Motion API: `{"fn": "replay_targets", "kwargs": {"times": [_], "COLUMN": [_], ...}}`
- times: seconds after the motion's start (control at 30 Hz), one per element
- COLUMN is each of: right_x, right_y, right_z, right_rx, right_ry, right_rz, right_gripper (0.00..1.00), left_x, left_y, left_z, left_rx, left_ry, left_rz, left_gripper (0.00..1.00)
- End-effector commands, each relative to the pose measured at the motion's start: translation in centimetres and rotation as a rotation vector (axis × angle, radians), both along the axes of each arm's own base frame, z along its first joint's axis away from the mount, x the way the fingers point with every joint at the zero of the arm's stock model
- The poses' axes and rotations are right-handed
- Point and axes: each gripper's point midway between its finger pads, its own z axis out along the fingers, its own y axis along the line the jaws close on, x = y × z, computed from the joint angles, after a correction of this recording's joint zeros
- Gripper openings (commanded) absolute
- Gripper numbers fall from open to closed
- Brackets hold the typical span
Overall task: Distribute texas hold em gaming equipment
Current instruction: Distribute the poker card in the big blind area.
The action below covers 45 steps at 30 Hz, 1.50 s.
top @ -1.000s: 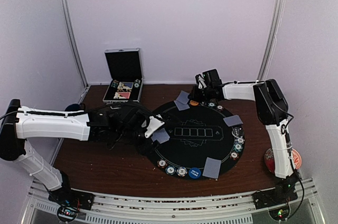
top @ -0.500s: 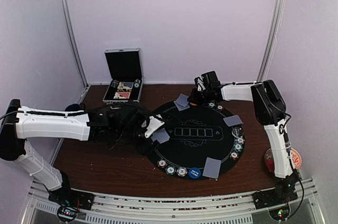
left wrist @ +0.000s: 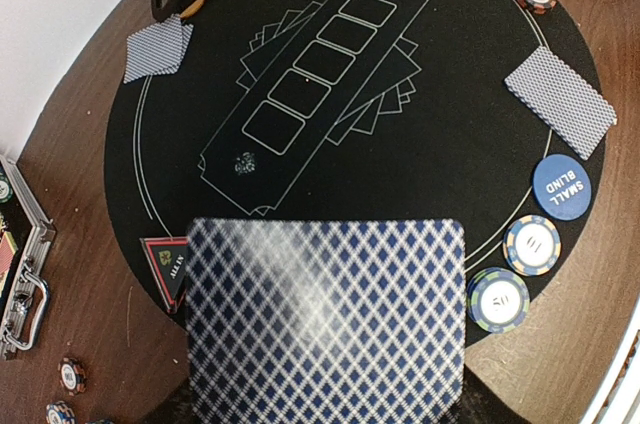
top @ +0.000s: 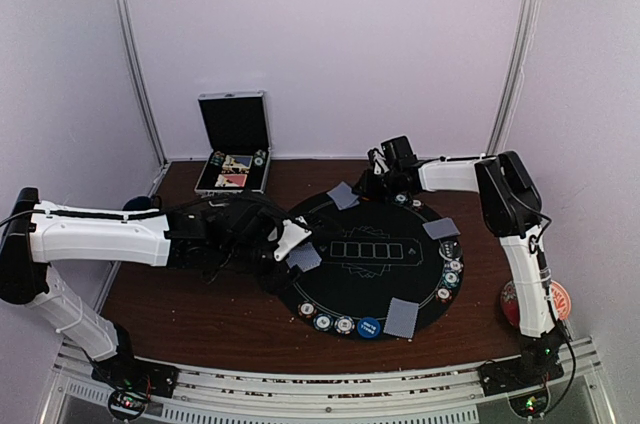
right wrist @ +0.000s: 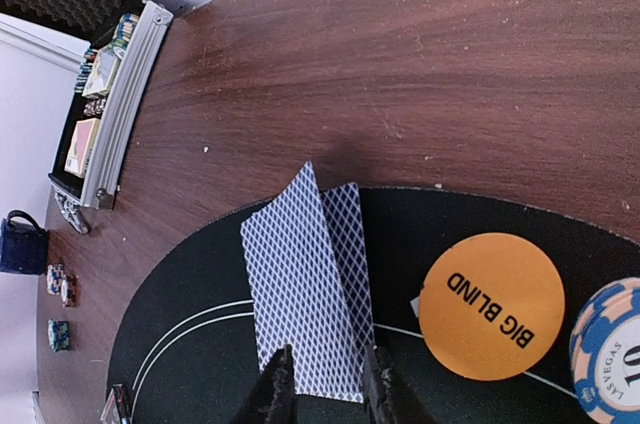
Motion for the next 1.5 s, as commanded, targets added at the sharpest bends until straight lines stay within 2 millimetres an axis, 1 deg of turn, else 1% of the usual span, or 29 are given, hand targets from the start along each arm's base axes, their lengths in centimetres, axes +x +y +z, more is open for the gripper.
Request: {"fn": "replay_targets", "kwargs": {"times": [0.0, 0.13, 0.3, 0.4, 0.53, 0.63, 0.67, 0.7, 0.77, 0.8, 0.83, 0.87, 0.93, 0.97, 1.0, 1.07, 1.1, 1.2, 1.27, 1.3, 1.4, 1.47], "right_x": [-0.5, -0.5, -0.5, -1.1, -2.7, -4.5, -5.3, -6.0, -7.3, -7.9, -8.5, -9.3, -10.8, -11.4, -12.4, -15.1, -16.9, -21.4, -23.0, -23.6, -24.6, -25.1], "right_y": [-0.5, -1.1, -2.0, -1.7, -1.9, -2.1, -2.2, -2.3, -2.6, -2.8, -3.0, -3.0, -3.1, -3.2, -2.9, -1.8, -0.7, 2.2, 3.5, 4.1, 5.3, 6.3], "right_z": [1.8, 2.7, 5.0, 7.2, 10.6, 12.7, 12.9, 13.5, 14.6, 15.2, 15.6, 16.4, 18.4, 19.8, 20.7, 22.5, 23.1, 22.9, 22.0, 21.7, 21.1, 20.2], "right_rx": [-0.008, -0.038, -0.089, -0.112, -0.128, -0.125, -0.133, -0.136, -0.164, -0.191, -0.230, -0.260, -0.272, -0.251, -0.216, -0.121, -0.052, 0.084, 0.112, 0.139, 0.227, 0.253], "right_ry": [-0.018, -0.035, -0.076, -0.105, -0.152, -0.186, -0.189, -0.203, -0.236, -0.261, -0.289, -0.329, -0.408, -0.458, -0.498, -0.562, -0.578, -0.546, -0.525, -0.518, -0.486, -0.444], "right_rz": [-0.008, -0.026, -0.035, 0.024, 0.084, 0.122, 0.137, 0.153, 0.179, 0.188, 0.197, 0.213, 0.235, 0.234, 0.264, 0.373, 0.468, 0.678, 0.741, 0.760, 0.804, 0.836], "right_gripper": [0.25, 0.26, 0.30, 0.32, 0.40, 0.50, 0.54, 0.58, 0.70, 0.81, 0.95, 0.99, 1.00, 1.00, 1.00, 1.00, 1.00, 1.00, 1.00, 1.00, 1.00, 1.00], "left_x": [0.5, 0.5, 0.5, 0.5, 0.5, 0.5, 0.5, 0.5, 0.5, 0.5, 0.5, 0.6, 0.6, 0.7, 0.7, 0.7, 0.7, 0.8, 0.8, 0.8, 0.7, 0.6], "left_y": [-1.0, -1.0, -1.0, -1.0, -1.0, -1.0, -1.0, -0.9, -0.9, -0.9, -0.9, -0.9, -0.8, -0.8, -0.7, -0.7, -0.7, -0.6, -0.6, -0.6, -0.6, -0.6], "left_z": [2.2, 2.2, 2.1, 2.2, 2.3, 2.4, 2.4, 2.4, 2.5, 2.6, 2.6, 2.7, 2.8, 2.9, 2.9, 3.1, 3.2, 3.4, 3.5, 3.6, 4.0, 4.2], "left_rx": [-0.066, -0.067, -0.066, -0.067, -0.069, -0.071, -0.070, -0.070, -0.072, -0.074, -0.074, -0.075, -0.076, -0.076, -0.076, -0.079, -0.081, -0.084, -0.087, -0.090, -0.103, -0.108], "left_ry": [-0.048, -0.048, -0.046, -0.047, -0.047, -0.050, -0.050, -0.051, -0.053, -0.054, -0.056, -0.058, -0.061, -0.065, -0.067, -0.070, -0.072, -0.079, -0.082, -0.084, -0.087, -0.087], "left_rz": [-0.009, -0.008, -0.009, -0.009, -0.009, -0.009, -0.008, -0.007, -0.006, -0.005, -0.004, -0.004, -0.001, 0.002, 0.004, 0.005, 0.005, 0.009, 0.009, 0.009, 0.002, 0.002], "left_gripper": [0.65, 0.65, 0.65, 0.65, 0.65, 0.65, 0.65, 0.65, 0.65, 0.65, 0.65, 0.65, 0.65, 0.65, 0.65, 0.65, 0.65, 0.64, 0.64, 0.64, 0.64, 0.64]}}
